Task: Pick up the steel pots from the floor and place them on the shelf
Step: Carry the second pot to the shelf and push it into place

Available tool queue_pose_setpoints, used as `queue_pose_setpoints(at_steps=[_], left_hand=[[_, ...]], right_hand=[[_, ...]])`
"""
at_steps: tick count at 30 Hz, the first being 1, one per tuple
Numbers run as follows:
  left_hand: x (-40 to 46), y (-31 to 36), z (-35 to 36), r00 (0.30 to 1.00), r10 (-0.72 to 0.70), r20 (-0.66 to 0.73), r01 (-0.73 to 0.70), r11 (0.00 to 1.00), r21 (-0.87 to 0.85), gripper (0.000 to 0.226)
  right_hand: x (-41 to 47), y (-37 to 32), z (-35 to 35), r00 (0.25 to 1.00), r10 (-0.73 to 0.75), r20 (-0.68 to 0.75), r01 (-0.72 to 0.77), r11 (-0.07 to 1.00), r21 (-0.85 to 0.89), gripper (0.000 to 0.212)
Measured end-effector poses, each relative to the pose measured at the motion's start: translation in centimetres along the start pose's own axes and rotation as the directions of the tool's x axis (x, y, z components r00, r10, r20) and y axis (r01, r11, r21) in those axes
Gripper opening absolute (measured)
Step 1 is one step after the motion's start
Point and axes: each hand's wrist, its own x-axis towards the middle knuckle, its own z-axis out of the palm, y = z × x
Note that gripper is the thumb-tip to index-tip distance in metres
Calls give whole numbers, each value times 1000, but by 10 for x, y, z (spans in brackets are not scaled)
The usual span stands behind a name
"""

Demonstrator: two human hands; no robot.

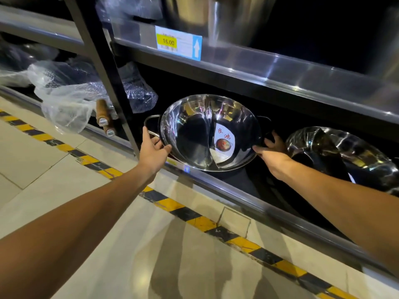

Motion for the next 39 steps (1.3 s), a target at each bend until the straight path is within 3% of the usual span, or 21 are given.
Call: queue_pose_setpoints(at_steps=[5, 14, 17, 19, 21, 23, 25, 27, 31, 34, 39], left_hand=[[24, -17, 8, 999, -40, -6, 40, 998, -46, 87], [37, -36, 4, 999, -45, -28, 47, 995, 84, 87], [29, -31, 3, 1000, 9, 8, -10, 990, 142, 83], [15, -29, 3, 995, 98, 22, -100, 971, 216, 70], [-2, -32, -2, 967, 254, 26, -240, 870, 430, 54], [-22, -41, -12, 911, 383, 154, -388, 665, 639, 56], [-38, -50, -21, 842, 394, 368, -529, 471, 706, 61], [-47, -59, -27, 786, 341, 516, -614, 329, 718, 61], [-39, -66, -27, 799, 252, 546, -599, 254, 759, 64], [-21, -62, -20, 800, 230, 554, -592, 148, 793, 62], [6, -58, -6, 840, 203, 503, -534, 141, 834, 62]], right_hand=[[14, 11, 12, 999, -20, -31, 18, 997, -79, 82], [18, 16, 30, 997, -71, -26, 58, 938, -342, 73], [2, 13, 30, 999, -47, 17, 50, 910, -411, 73], [-19, 14, 29, 990, -114, 84, 141, 820, -554, 75], [-40, 18, 25, 932, -285, 224, 359, 646, -674, 74], [-58, 23, 17, 827, -392, 402, 546, 393, -740, 67], [-68, 29, 7, 755, -336, 562, 635, 166, -754, 65], [-72, 35, -4, 748, -235, 620, 647, 54, -761, 66], [-64, 34, -11, 779, -130, 614, 617, -17, -787, 70], [-49, 23, -3, 835, -78, 545, 549, 53, -834, 72], [-39, 18, 8, 860, -44, 508, 509, 115, -853, 75]])
